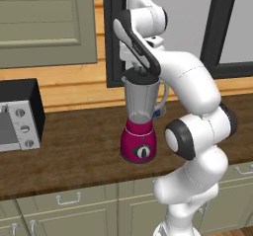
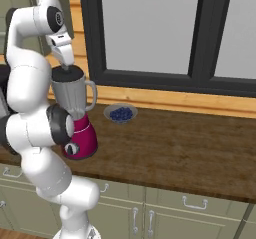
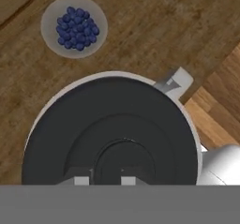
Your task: Close the lid blender by securely placing the lid on top.
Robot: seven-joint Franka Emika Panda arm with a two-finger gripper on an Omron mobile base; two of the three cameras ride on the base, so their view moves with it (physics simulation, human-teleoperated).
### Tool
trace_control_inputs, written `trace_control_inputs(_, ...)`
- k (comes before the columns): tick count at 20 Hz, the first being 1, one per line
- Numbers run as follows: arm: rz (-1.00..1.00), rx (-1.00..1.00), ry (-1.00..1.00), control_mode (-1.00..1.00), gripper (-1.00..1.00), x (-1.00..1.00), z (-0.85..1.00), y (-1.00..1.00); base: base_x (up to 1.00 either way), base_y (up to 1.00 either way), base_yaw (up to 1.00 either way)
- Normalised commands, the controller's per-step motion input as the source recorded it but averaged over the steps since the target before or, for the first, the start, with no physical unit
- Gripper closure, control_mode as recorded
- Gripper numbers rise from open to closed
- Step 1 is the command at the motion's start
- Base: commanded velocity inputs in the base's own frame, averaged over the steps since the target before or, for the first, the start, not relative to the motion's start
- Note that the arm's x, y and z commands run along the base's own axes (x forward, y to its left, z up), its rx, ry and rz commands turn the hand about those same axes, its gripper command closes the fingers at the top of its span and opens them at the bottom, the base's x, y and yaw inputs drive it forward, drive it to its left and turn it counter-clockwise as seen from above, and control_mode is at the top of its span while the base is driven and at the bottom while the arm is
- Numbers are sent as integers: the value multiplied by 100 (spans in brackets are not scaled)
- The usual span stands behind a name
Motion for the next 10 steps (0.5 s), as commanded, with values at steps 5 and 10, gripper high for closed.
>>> trace_control_inputs(5,8,-12,11,-100,100,-27,-18,0,0,0,0)
trace_control_inputs(10,7,-1,0,-100,100,-22,-2,0,0,0,0)
